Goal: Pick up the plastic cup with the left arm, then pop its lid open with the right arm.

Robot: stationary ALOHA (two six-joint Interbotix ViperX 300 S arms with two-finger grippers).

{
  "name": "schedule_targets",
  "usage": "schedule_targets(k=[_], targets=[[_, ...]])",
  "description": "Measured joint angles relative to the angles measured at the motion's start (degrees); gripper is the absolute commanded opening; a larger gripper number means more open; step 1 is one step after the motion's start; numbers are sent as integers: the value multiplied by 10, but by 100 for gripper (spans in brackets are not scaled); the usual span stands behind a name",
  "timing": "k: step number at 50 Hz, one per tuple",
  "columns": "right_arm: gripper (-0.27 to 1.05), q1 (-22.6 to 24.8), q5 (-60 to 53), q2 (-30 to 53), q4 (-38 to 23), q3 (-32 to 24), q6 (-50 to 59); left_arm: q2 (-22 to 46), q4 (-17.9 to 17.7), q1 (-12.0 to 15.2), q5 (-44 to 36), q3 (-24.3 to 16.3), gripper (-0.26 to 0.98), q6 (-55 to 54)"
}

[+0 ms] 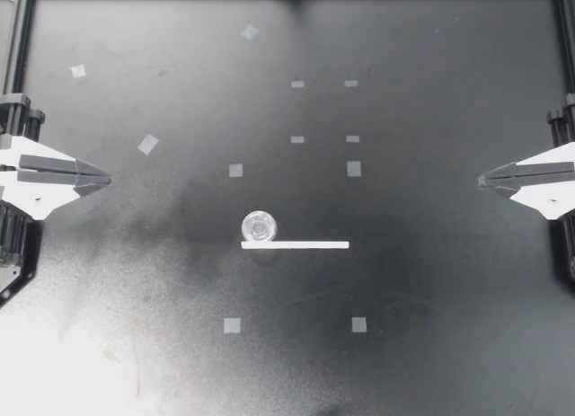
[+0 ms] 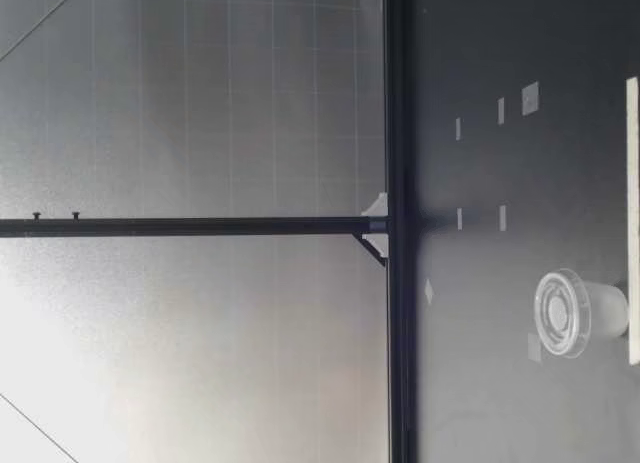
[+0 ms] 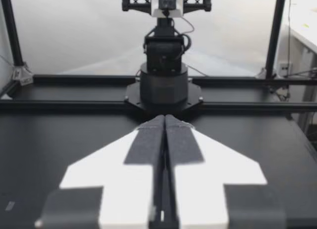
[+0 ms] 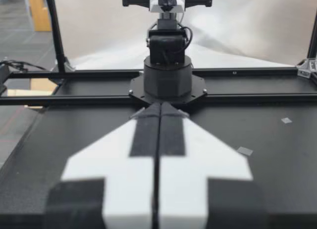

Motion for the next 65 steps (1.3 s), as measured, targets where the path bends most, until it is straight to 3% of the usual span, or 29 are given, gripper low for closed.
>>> schedule_targets(k=[5,11,23,31,40,55,65], targets=[[-13,0,1,-4,0,-1,-4,-14,0,8,1,6,-7,3],[-15,-2,31,-8,4,-13,6,-18,0,11,22,-5,-7,4],[-15,-10,214,80,-3,-159,8,55,-1,11,241,-147,-7,13],[-15,-34,238,194,-4,-205,12,118,-1,11,300,-181,-7,10],[-15,-39,236,323,6,-238,17,168,-1,14,303,-161,-7,-4],[-15,-38,156,476,17,-259,66,229,-3,22,134,-57,-7,-59],[-15,-17,119,541,17,-279,81,283,-4,22,107,-51,-4,-74]])
